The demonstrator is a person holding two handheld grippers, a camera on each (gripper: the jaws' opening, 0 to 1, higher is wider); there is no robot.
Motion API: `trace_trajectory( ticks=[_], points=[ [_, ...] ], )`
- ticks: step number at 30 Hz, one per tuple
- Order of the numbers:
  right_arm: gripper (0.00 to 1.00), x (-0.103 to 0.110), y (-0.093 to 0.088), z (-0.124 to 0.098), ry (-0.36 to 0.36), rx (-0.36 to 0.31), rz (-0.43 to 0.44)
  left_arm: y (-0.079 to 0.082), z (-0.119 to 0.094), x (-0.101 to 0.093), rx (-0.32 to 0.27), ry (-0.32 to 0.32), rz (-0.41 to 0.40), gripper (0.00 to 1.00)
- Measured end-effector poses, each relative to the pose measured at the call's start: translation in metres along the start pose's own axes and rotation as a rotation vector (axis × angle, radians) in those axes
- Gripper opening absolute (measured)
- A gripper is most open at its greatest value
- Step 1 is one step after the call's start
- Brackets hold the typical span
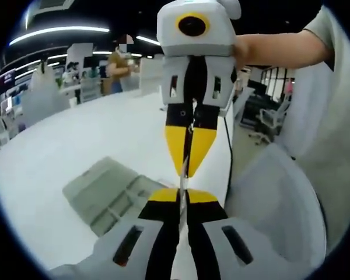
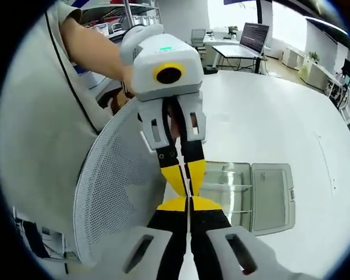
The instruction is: Insert the divider into the dual guide fixture by aligning both edges with the guide slots and pushing it downward to the bottom, including one-sided entry, uneven engagement, binding, and posture correction.
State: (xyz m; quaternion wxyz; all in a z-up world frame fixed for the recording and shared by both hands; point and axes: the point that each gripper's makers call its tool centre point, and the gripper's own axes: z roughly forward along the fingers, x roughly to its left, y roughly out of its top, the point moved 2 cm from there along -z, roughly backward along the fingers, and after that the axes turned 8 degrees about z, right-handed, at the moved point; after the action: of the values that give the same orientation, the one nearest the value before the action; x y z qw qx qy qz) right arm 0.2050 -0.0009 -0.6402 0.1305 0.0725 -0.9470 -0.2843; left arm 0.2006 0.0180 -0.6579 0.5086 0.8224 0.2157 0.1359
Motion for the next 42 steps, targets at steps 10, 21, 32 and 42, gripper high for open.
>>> trace_trajectory(
  ticks=[10,21,32,42],
  points=[
    [0.0,0.001,0.001,0.0,-0.021,0.024,-0.025,-0.002,0.002,0.002,0.004,0.021,-0.011,0.03],
    [0.0,-0.016,-0.008,-0.004,-0.081,0.086,-0.035,-0.003,-0.005,0.01,0.005,0.073,-0.021,0.13],
    [0.0,-0.033,-0.025,0.001,-0.133,0.153,-0.022,-0.003,-0.013,0.01,-0.001,0.109,-0.03,0.25],
    [0.0,-0.046,-0.035,0.011,-0.169,0.176,0.016,-0.001,-0.018,0.011,-0.012,0.135,-0.048,0.32]
  ],
)
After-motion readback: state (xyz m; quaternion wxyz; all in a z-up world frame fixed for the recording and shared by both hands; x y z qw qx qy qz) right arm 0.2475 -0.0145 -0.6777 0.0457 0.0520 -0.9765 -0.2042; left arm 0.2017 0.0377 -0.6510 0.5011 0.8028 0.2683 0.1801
